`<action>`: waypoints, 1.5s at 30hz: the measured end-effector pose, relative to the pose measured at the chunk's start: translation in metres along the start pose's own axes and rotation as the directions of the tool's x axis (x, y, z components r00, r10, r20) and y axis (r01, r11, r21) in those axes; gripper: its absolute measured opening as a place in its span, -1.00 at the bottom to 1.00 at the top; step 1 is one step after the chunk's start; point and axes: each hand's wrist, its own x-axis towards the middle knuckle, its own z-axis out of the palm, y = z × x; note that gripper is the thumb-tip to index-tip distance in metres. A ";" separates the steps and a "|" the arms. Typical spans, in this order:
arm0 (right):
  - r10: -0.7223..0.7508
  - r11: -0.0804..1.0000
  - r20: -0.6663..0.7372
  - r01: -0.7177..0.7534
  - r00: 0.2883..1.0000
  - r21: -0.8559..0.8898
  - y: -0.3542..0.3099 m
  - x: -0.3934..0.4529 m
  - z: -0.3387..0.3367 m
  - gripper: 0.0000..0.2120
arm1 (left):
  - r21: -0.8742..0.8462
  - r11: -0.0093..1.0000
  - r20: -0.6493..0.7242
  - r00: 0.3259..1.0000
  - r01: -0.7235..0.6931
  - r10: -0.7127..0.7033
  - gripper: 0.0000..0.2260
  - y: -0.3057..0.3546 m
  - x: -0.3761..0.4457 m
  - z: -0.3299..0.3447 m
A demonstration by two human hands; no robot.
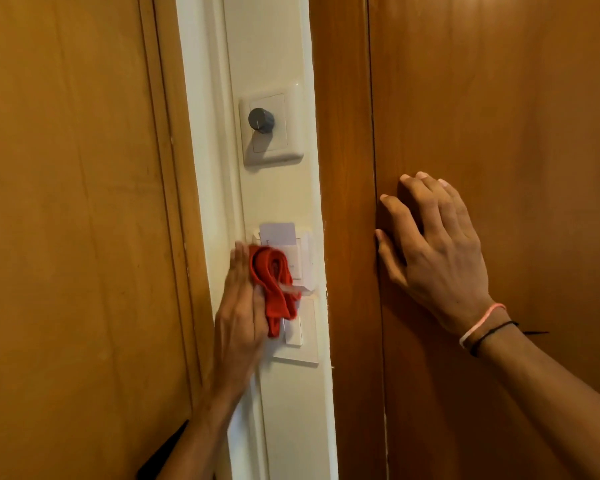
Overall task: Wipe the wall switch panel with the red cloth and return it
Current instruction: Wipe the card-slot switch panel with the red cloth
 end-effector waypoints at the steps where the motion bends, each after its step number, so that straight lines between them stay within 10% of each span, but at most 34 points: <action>1: 0.000 1.000 0.001 0.000 1.000 -0.001 0.000 0.001 0.000 -0.52 | -0.016 0.999 -0.012 0.999 0.045 -0.045 -0.41 0.002 0.010 -0.002; 12: -0.003 1.000 -0.011 0.003 1.000 0.000 0.001 0.000 0.001 -0.53 | 0.424 0.879 -0.006 0.970 -0.218 0.244 -0.49 0.019 -0.039 0.033; 16: 0.002 1.000 -0.019 -0.002 1.000 0.005 0.001 0.000 0.002 -0.53 | 0.336 0.941 -0.163 0.987 0.038 0.018 -0.45 0.012 -0.032 0.024; 20: -0.002 1.000 -0.023 0.002 1.000 0.008 0.001 0.000 0.001 -0.54 | 0.439 0.861 0.042 0.963 -0.257 0.266 -0.52 0.023 -0.045 0.040; 24: 0.001 1.000 0.002 -0.001 1.000 0.015 0.002 0.000 -0.001 -0.53 | 0.343 0.936 -0.190 0.982 0.076 -0.010 -0.51 0.023 -0.038 0.035; 29: -0.007 1.000 -0.030 0.008 1.000 0.026 0.002 0.001 -0.001 -0.55 | 0.530 0.813 0.043 0.966 -0.239 0.256 -0.53 0.031 -0.045 0.040; 45: -0.006 0.998 -0.022 0.008 1.000 0.065 0.004 0.001 -0.003 -0.57 | 0.595 0.795 0.016 0.991 -0.118 0.135 -0.51 0.071 -0.003 0.047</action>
